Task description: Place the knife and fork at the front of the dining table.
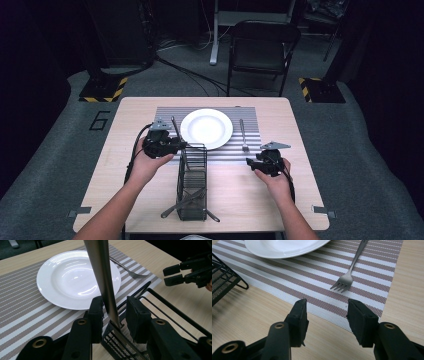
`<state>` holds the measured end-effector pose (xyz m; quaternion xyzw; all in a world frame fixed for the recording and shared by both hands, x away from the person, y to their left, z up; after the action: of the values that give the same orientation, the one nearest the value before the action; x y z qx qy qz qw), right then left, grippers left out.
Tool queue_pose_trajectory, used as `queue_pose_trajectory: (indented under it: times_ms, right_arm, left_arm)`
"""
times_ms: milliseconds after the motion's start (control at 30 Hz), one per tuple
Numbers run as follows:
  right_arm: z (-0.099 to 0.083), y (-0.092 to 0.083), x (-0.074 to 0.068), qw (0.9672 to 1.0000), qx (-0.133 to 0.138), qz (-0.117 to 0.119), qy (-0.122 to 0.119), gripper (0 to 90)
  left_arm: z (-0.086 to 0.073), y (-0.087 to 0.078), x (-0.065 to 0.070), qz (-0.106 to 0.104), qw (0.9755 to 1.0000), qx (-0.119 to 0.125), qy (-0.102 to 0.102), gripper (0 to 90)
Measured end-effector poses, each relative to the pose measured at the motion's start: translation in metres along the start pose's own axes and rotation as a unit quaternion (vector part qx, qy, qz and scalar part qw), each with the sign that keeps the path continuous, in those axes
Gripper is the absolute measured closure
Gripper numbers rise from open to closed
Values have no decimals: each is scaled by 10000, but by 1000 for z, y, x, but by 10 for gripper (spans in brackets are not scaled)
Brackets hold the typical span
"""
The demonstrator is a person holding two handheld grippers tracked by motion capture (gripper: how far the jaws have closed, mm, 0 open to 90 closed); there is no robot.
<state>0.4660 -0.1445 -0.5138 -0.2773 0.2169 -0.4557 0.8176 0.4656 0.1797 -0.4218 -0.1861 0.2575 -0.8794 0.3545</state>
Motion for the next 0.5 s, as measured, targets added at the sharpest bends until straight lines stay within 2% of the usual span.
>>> queue_pose_trajectory:
  times_ms: [167, 233, 400, 500]
  right_arm:
    - [-2, 1, 2, 10000, -40, 13, 73, 503]
    - [-2, 1, 2, 9999, -68, 11, 96, 504]
    - [-3, 2, 4, 9999, -75, -5, 128, 507]
    - [-3, 2, 5, 9999, -56, -24, 135, 507]
  left_arm:
    - [-2, 0, -1, 72, 10000, 31, 3, 728]
    - [-3, 0, 0, 49, 9999, 48, -82, 734]
    - [-3, -1, 5, 156, 9997, 71, 162, 770]
    - [-3, -2, 10, 127, 9995, 82, 274, 776]
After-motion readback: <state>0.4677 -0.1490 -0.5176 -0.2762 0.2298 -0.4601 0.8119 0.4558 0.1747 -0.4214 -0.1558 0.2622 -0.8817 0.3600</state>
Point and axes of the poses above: each handheld gripper's, and its own axes: y roughly forward along the jaws, z roughly out of its top, x roughly to its right, the point moved 5 cm from there along y, roughly forward along the jaws, and after that the axes turned 1 degree about -y, right-handed, at the moved point
